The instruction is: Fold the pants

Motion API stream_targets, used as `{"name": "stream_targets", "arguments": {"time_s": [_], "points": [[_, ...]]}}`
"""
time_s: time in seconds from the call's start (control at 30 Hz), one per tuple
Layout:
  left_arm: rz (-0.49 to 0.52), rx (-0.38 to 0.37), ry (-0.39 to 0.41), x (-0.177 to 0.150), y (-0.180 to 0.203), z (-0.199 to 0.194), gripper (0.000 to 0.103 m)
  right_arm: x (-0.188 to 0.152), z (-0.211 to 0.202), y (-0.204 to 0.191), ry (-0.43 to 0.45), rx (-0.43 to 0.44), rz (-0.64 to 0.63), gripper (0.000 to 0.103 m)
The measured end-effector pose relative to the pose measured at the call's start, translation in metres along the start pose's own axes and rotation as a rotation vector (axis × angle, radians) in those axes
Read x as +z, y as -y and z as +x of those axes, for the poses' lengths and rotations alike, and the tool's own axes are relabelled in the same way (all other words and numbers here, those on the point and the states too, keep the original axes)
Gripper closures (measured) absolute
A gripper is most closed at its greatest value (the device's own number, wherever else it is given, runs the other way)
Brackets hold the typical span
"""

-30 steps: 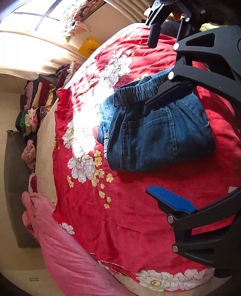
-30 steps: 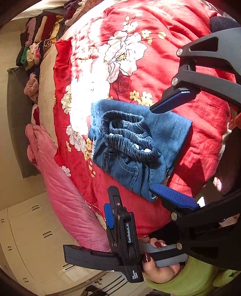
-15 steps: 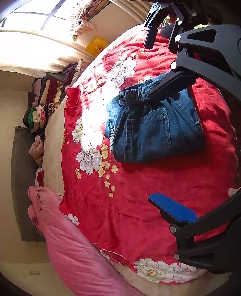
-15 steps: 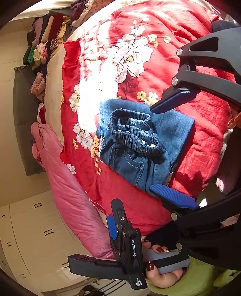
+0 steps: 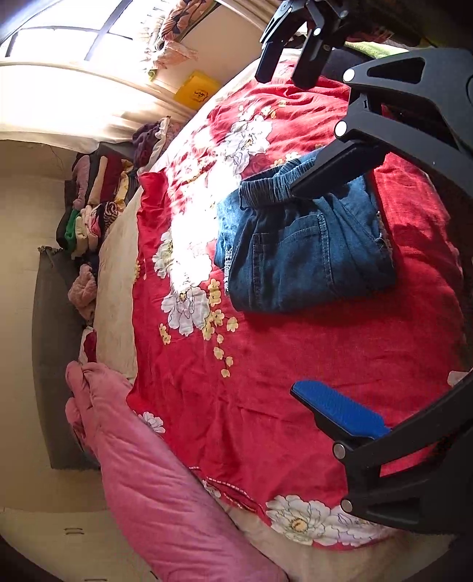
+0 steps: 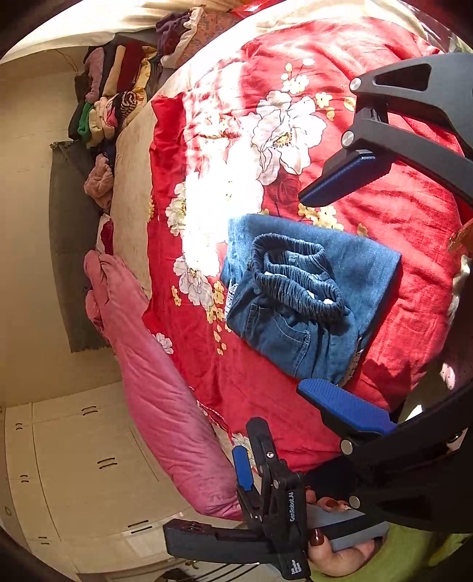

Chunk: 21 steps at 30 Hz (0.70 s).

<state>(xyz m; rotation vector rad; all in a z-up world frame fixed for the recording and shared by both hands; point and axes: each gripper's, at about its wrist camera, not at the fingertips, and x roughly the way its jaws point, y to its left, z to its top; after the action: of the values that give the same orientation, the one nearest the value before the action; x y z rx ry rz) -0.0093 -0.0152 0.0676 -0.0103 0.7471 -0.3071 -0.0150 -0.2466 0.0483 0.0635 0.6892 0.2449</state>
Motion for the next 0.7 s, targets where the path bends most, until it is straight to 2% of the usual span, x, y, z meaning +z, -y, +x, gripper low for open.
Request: {"name": "stream_targets", "arguments": {"time_s": [0.23,0.47,0.7], "points": [[-0.018,0.006,-0.039,-0.005,-0.008,0.019,0.010,0.005,0.010,0.023,-0.001,-0.059,0.048,0.008],[-0.035,-0.003,-0.086,-0.009,-0.010,0.047,0.010,-0.002,0.042,0.051,-0.079,-0.100,0.127,0.008],[-0.051,-0.003,-0.131,-0.013,-0.013,0.074,0.010,-0.009,0.067,0.064,-0.136,-0.105,0.161,0.008]]}}
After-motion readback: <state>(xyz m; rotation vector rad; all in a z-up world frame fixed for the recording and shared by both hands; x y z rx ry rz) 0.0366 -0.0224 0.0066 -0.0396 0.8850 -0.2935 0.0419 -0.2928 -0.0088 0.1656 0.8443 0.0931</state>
